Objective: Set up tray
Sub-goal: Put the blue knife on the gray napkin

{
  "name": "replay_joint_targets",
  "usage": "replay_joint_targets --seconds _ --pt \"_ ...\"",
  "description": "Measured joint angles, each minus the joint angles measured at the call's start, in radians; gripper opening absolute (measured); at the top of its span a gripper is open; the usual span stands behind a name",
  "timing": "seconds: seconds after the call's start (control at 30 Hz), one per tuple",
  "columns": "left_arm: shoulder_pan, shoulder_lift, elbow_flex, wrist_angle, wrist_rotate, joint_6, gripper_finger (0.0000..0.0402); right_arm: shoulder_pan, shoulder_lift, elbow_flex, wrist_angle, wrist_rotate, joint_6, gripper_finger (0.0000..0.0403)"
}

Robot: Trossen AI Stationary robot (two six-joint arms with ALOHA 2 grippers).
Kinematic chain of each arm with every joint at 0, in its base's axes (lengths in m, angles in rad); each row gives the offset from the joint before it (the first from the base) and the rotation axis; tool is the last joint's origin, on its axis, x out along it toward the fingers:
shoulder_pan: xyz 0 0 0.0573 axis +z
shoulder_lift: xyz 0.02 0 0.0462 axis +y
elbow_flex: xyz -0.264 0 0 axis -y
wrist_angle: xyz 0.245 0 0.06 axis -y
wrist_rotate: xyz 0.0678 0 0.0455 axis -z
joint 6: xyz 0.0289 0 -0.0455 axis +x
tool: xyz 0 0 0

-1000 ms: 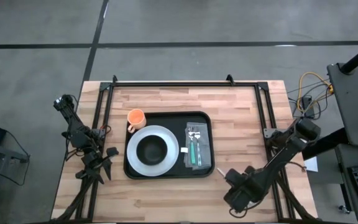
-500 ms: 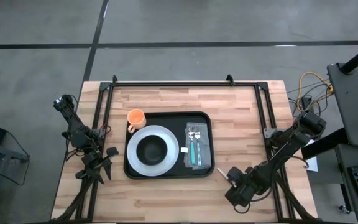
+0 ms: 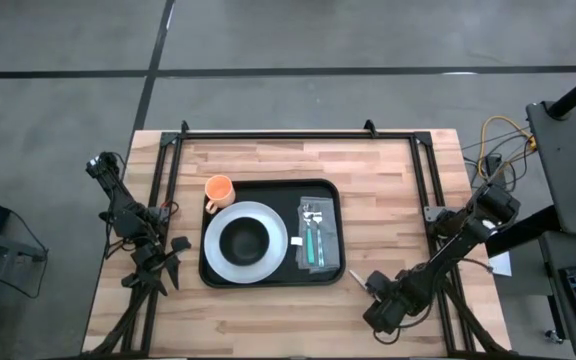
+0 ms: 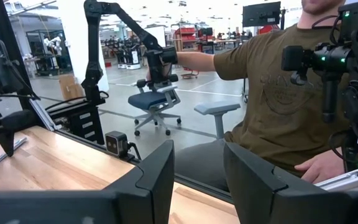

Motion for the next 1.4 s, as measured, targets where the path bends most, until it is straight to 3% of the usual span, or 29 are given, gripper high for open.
replay_joint_targets --seconds 0.3,0.6,1.4 --pt "0.0 0.0 0.0 0.0 0.0 0.0 0.0121 0.0 0.011 0.001 0.0 -0.011 -0.014 0.012" --pt "0.0 0.0 0.0 0.0 0.0 0.0 0.0121 -0.002 0.013 0.001 0.012 -0.052 0.01 0.0021" --pt "0.0 0.0 0.0 0.0 0.0 0.0 0.0121 -0.001 -0.057 -0.004 -0.143 -0.081 0.279 0.0014"
